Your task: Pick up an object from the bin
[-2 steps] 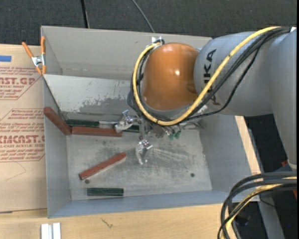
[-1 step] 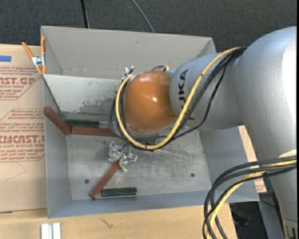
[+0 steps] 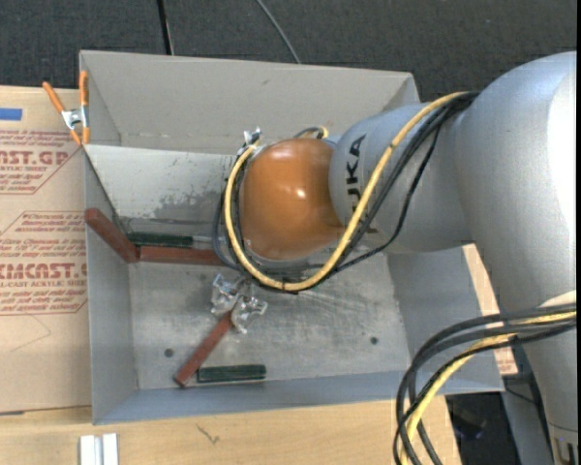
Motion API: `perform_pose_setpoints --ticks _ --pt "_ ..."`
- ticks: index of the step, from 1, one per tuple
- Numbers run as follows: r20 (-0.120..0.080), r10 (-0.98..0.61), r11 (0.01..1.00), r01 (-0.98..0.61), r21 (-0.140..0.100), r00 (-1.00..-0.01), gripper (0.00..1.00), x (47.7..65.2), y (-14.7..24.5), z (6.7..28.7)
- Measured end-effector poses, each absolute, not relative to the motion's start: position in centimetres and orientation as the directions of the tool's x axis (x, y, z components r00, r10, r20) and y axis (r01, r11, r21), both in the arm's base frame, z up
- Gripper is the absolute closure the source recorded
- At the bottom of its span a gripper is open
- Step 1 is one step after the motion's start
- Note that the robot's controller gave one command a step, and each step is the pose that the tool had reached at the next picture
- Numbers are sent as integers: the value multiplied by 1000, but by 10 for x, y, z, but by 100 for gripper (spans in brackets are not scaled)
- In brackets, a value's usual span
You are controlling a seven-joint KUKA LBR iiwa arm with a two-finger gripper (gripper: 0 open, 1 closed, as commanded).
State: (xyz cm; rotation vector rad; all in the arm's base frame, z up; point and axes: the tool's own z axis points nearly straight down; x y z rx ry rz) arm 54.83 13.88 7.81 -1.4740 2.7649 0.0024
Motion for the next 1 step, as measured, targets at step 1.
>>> perform_pose_setpoints --ticks 1 --pt "-4 -845 534 -845 0 -534 100 568 159 203"
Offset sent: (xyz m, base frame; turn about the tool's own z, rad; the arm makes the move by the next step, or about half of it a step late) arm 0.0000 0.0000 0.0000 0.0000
